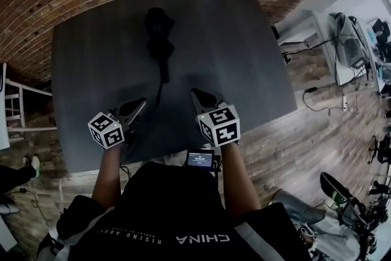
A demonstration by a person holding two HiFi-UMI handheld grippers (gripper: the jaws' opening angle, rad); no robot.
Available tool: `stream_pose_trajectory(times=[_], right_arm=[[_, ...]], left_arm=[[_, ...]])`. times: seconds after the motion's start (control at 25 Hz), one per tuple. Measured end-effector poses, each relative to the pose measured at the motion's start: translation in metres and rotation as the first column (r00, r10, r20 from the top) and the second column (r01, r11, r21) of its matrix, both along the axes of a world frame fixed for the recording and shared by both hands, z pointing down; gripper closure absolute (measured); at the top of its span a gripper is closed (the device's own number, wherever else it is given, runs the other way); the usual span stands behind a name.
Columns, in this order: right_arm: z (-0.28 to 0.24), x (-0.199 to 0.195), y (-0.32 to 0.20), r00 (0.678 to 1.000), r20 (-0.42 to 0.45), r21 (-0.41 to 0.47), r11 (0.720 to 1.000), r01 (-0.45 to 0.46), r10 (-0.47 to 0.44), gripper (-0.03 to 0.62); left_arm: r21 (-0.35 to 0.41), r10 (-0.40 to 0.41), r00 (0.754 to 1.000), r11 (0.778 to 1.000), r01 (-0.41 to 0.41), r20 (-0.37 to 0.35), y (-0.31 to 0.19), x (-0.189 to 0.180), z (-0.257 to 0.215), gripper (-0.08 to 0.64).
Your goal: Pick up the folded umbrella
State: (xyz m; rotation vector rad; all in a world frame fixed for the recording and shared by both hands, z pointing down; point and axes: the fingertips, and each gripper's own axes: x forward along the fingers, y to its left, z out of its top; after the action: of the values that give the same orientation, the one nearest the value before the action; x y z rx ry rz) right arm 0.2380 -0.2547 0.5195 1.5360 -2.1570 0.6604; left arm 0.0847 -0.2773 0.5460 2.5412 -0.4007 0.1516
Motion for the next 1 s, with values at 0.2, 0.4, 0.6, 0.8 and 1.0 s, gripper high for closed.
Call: stream_pose_trajectory(times=[0.2,0.4,0.6,0.8,1.0], right_arm=[[-0.001,0.014,-0.002,0.998,-0.02,-0.018,0.998,0.063,-0.064,0.584],[0.005,0.046,0.006,0.998,0.001,-0.044,0.997,0.061,-0.061,0.584],[0.006,0.07,0.004,0.999,0.013,-0.028,0.998,0.048,-0.048,0.584],[-0.004,0.083,0.006,0.998,0.013,-0.032,0.998,0.063,-0.062,0.584],[-0.012,0.097,0.001,0.998,0.002,-0.003,0.998,0.058,-0.058,0.584]], left_arm=[[-0.027,-0.031,0.999,0.999,0.031,-0.013,-0.003,0.021,0.004,0.557],[-0.039,-0.022,1.0,0.999,0.022,-0.002,0.005,0.053,0.01,0.557],[-0.047,-0.015,1.0,0.999,0.016,0.018,0.007,0.073,0.01,0.557],[-0.037,-0.039,0.999,0.999,0.04,0.014,-0.002,0.083,0.004,0.557],[-0.02,-0.062,0.998,0.998,0.062,0.004,-0.008,0.091,-0.005,0.557]])
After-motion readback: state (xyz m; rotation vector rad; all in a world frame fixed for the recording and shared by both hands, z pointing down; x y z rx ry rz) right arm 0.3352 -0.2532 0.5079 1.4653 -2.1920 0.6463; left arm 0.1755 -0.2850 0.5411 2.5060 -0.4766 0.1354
